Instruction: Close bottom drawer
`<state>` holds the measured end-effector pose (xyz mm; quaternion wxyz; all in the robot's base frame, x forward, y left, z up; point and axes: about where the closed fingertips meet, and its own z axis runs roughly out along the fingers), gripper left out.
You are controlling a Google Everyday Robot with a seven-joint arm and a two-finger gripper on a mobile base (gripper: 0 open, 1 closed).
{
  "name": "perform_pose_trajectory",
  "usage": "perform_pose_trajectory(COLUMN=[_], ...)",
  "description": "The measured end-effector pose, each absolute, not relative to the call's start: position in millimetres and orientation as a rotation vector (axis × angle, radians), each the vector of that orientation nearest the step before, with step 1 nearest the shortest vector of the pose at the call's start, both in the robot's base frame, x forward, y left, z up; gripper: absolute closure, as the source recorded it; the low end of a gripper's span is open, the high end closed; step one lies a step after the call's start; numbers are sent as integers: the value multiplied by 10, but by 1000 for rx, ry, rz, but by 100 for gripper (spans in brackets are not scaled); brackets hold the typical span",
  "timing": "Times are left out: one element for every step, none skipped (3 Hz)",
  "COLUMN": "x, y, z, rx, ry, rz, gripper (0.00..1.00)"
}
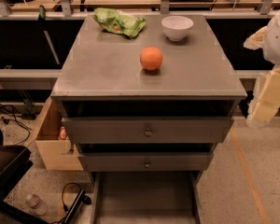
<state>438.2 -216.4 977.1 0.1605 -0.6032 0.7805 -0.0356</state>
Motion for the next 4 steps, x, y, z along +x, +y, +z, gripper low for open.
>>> perform_pose_trajectory(x=[4382,4419,4377,4265], y=[-2164,-2227,-2264,-2260], z=[9772,9901,9748,9205], rx=[-1723,-1694,-1655,-1605], ry=[2229,2248,2251,2226], rz=[-102,-155,-128,-42], gripper=[0,0,0,0])
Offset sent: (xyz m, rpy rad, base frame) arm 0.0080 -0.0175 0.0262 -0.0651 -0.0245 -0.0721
